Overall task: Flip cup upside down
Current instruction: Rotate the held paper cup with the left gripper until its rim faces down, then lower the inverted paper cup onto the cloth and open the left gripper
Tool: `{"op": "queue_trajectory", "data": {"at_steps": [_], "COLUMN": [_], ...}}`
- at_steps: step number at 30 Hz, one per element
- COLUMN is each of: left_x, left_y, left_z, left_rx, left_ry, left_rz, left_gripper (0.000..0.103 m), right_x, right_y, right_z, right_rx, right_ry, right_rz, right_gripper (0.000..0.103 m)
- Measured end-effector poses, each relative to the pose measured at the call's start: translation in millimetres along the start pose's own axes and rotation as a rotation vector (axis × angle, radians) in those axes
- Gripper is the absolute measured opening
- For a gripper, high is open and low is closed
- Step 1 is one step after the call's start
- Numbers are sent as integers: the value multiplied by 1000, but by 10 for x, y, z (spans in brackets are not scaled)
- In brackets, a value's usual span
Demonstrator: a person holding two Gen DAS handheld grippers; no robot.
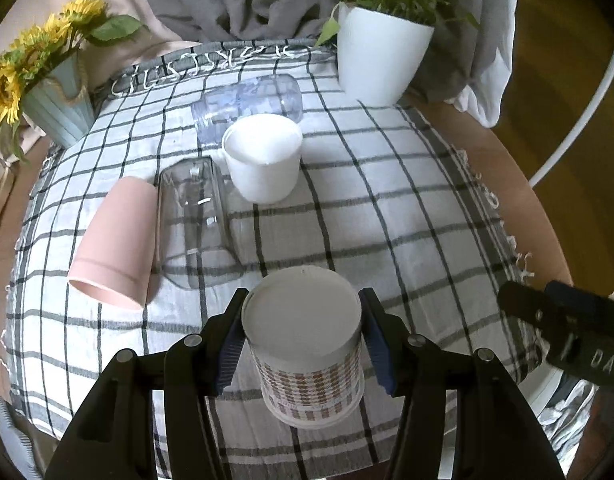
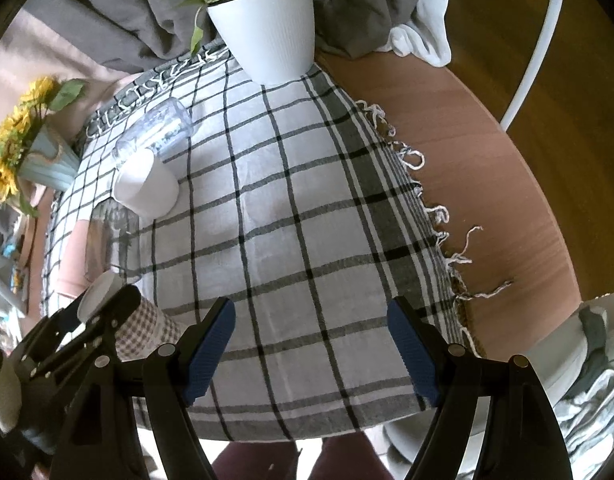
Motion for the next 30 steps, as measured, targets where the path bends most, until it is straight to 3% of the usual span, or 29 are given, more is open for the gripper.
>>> {"op": "queue_trajectory", "data": {"at_steps": [8, 14, 19, 25, 30], "left_x": [-15, -54, 36, 359, 908], "left_y": [-4, 16, 0, -39, 15], "left_z": [205, 258, 244, 285, 439], "left_rx": [38, 38, 21, 9, -8], "left_ry": [42, 52, 3, -53, -176], "left_rz": [33, 2, 0, 30, -47], "left_gripper": [56, 76, 86, 90, 100], "right_x": [-58, -41, 22, 308, 741], "right_y": [30, 42, 30, -35, -103], "right_z": [81, 107, 111, 182, 326], "right_rx": [27, 41, 42, -1, -48], "right_ry": [27, 21, -7, -85, -204], "right_rz": [-1, 2, 13, 21, 4], "right_gripper": [78, 78, 79, 85, 91]}}
Point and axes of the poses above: each gripper's, at about its wrist camera, not at the fingertips, and x roughly against the way its jaws point, y to its left, z to its underside, the point moved 4 cm from there along -x, roughly the way its jaws point, and after that the axes turned 10 degrees about z, right-handed, at the moved point
